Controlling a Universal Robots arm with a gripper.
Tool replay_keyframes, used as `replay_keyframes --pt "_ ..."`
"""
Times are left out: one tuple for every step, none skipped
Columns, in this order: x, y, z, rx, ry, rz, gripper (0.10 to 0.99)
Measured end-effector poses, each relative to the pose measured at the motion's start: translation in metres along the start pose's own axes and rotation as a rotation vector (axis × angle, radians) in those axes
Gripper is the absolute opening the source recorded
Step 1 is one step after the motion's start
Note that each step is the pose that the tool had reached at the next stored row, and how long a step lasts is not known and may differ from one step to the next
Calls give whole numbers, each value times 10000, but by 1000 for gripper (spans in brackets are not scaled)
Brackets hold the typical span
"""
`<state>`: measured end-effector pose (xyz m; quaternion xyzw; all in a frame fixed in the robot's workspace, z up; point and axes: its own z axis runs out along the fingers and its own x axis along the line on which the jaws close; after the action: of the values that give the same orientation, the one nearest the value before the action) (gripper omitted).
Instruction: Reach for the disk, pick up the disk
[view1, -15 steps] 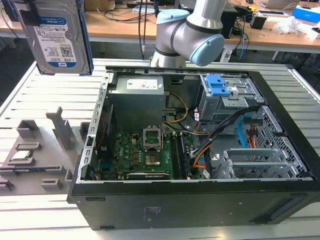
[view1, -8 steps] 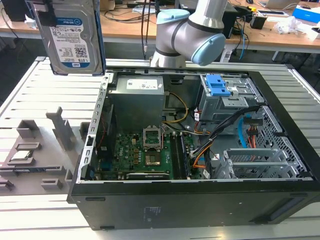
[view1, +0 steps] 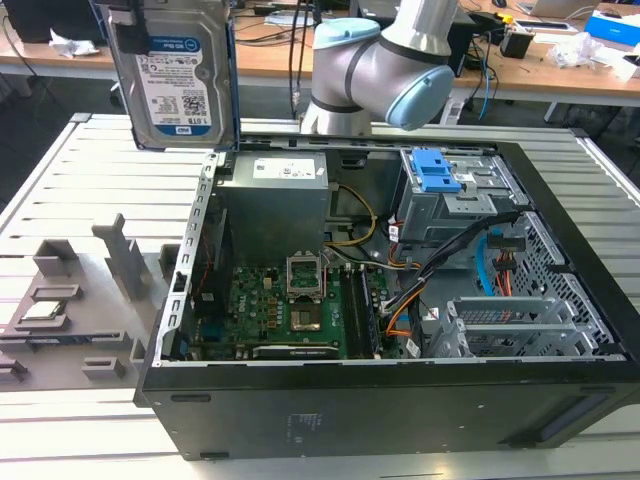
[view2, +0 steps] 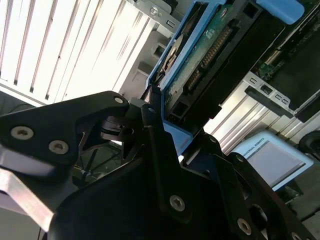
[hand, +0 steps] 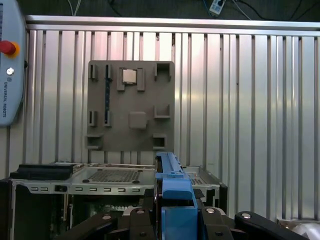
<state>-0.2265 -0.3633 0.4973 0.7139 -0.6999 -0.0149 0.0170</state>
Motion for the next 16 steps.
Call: replay_keyframes --pt "1 -34 -1 1 0 0 369" --pt "1 -92 -4 1 0 1 369" --pt "2 -139 -6 1 -1 2 369" --pt "3 -192 -9 1 0 1 369" --pt "4 -245 -11 0 1 0 369" --pt "4 -311 -14 0 0 1 369" --pt "5 -380 -17 1 0 0 369" --pt "6 -409 -18 1 0 -1 369" --pt "6 -437 -19 1 -1 0 369" --pt "6 -471 -21 1 0 1 369" --pt "6 -499 -22 1 0 2 369" --pt "7 -552 -25 0 0 1 369" --pt "8 -610 -28 0 0 0 369" --pt "8 -670 -30 1 0 3 369" --pt "9 -728 -33 1 0 0 369" --pt "10 -782 -35 1 -1 1 369"
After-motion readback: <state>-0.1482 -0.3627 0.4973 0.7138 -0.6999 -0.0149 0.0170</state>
